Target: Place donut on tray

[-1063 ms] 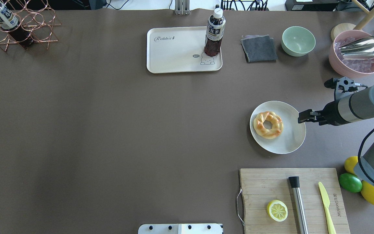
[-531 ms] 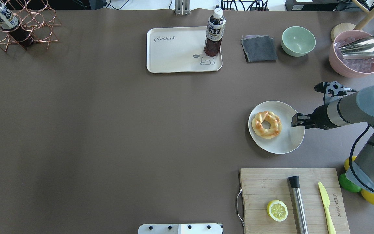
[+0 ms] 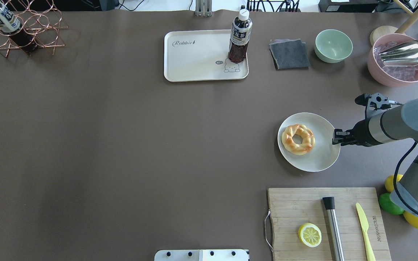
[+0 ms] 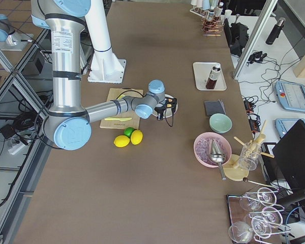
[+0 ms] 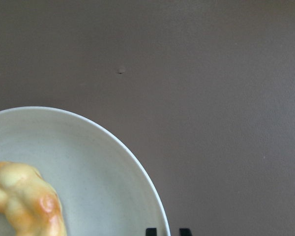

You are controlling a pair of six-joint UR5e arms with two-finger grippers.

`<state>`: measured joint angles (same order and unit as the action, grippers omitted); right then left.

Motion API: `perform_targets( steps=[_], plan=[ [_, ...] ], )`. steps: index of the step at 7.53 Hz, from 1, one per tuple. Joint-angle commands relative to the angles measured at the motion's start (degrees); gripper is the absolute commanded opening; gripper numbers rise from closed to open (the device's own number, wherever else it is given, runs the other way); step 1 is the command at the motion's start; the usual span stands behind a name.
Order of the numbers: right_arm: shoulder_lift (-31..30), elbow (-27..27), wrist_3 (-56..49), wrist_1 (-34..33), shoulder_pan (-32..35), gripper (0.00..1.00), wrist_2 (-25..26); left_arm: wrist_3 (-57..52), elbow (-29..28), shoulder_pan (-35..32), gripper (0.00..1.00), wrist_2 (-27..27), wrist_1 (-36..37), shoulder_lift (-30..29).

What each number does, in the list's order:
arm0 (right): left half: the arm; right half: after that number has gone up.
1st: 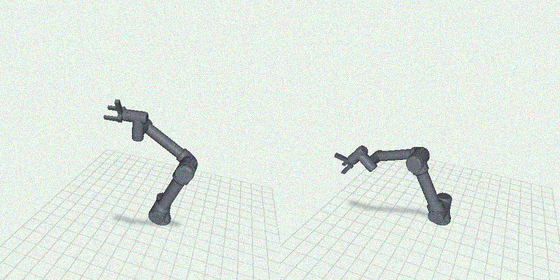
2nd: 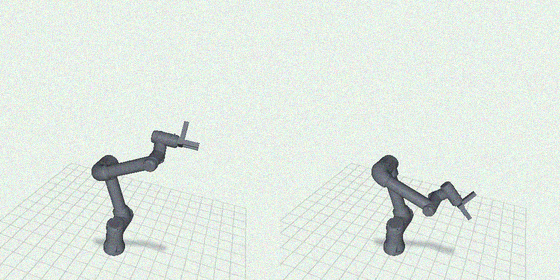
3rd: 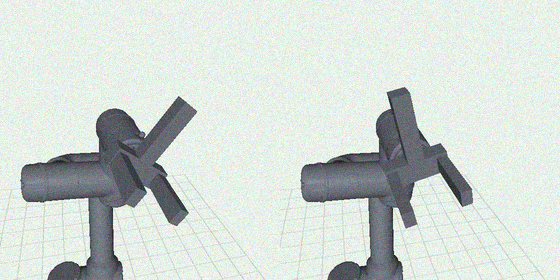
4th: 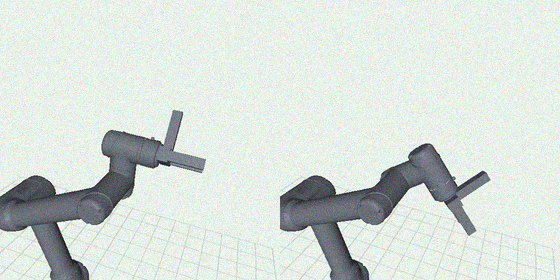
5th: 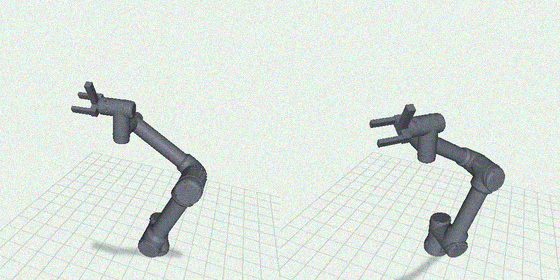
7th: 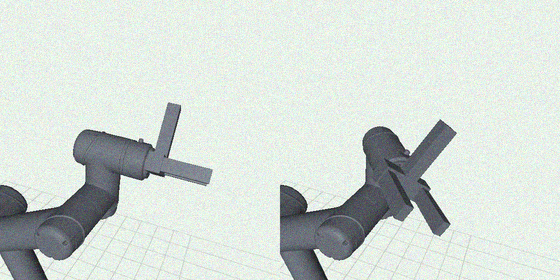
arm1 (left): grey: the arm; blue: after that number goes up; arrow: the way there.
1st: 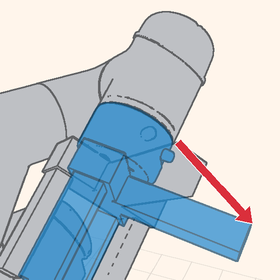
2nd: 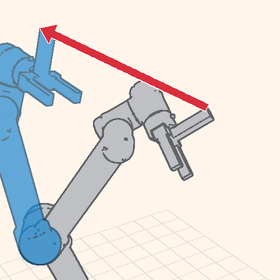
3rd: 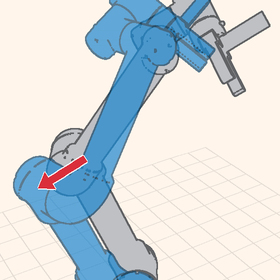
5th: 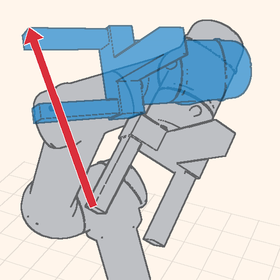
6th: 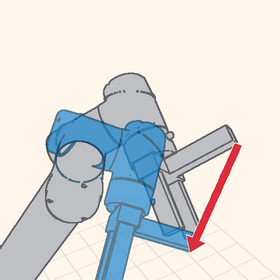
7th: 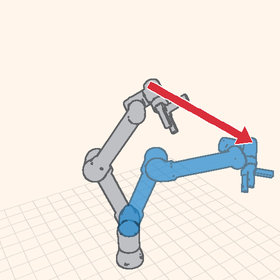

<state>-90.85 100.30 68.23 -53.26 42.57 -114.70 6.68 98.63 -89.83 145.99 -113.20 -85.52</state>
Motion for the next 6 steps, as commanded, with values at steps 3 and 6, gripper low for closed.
perform_targets(
  steps=[3,6],
  plan=[
    [0.76,1.90,0.15,-0.09,0.06,0.00,-0.70,0.00,0.07,0.00,1.00,0.09,0.09,0.00],
    [8.28,3.94,0.85,-6.46,-0.12,0.00,-0.70,7.71,0.16,2.71,1.00,0.09,0.00,-2.10]
  ],
)
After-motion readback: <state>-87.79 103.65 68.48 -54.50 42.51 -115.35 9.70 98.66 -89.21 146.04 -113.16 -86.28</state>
